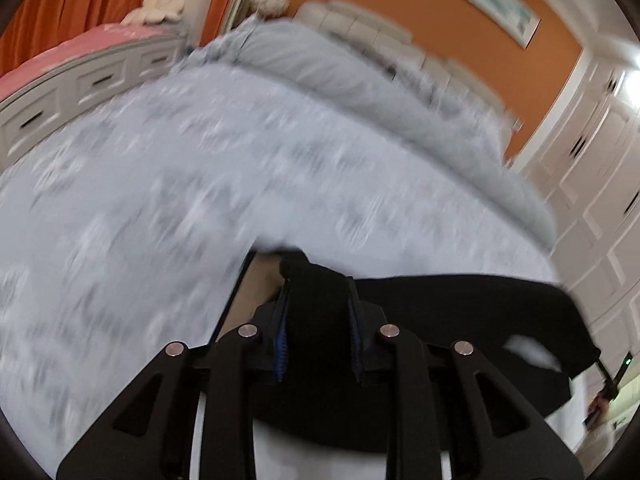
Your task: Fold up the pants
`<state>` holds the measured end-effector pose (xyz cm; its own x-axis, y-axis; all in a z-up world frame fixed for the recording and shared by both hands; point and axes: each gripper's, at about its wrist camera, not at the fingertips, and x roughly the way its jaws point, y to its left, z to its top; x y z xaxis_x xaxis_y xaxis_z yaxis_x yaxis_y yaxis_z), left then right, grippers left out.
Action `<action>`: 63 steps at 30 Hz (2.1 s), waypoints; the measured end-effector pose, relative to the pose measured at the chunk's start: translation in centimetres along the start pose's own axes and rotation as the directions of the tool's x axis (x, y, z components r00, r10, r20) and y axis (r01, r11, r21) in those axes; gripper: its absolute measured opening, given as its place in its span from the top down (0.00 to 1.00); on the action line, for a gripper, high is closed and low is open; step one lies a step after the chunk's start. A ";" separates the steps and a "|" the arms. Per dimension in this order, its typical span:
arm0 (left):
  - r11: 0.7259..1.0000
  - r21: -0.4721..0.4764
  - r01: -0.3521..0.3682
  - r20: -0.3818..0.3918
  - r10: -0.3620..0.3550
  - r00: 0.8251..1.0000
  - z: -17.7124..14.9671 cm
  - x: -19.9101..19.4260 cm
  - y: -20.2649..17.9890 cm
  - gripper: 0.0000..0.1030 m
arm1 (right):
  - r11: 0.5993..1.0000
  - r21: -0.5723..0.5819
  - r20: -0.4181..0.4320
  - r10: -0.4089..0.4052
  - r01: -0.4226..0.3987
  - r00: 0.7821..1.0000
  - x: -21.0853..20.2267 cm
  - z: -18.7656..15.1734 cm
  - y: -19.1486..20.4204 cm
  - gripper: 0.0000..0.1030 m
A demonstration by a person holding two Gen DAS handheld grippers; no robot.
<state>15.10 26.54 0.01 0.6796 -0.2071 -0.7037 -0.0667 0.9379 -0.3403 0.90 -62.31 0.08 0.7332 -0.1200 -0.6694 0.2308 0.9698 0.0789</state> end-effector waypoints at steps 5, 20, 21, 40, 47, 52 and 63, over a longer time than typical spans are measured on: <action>0.994 -0.097 -0.043 -0.113 0.032 0.993 -7.6 0.9 3.0 0.71 | 0.983 0.163 -0.110 -0.064 0.081 0.992 -0.2 -6.8 -4.2 0.74; 0.759 -0.594 0.267 0.013 -0.322 0.947 -9.5 2.3 4.4 0.11 | 0.905 0.379 -0.034 0.223 -0.194 0.974 -3.5 -7.4 6.0 0.30; 0.742 -0.618 0.261 0.003 -0.329 0.944 -9.6 3.0 4.6 0.12 | 0.902 0.379 -0.034 0.238 -0.208 0.971 -3.1 -7.2 7.1 0.30; 0.880 -0.460 0.119 -0.016 -0.142 0.990 -9.4 0.2 8.0 0.77 | 0.893 0.449 -0.117 0.083 -0.021 0.990 -3.9 -9.7 6.9 0.28; 0.887 -0.439 0.141 -0.035 -0.174 0.984 -9.5 -1.1 2.7 0.22 | 0.826 0.562 -0.119 0.137 -0.047 0.983 -1.1 -7.6 4.0 0.28; 0.858 -0.505 0.097 -0.100 -0.169 0.980 -10.1 1.7 0.3 0.21 | 0.791 0.609 -0.125 0.164 -0.055 0.978 4.3 -5.3 3.6 0.25; 0.893 -0.450 0.002 -0.122 -0.064 0.990 -9.9 4.2 0.9 0.21 | 0.904 0.387 0.095 0.157 -0.182 0.983 -2.5 -1.6 3.8 0.91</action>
<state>10.67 23.79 -9.40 0.5881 -0.2989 -0.7516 -0.3872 0.7118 -0.5860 -1.06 -57.95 0.84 0.8179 0.0136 -0.5752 0.3229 0.8166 0.4785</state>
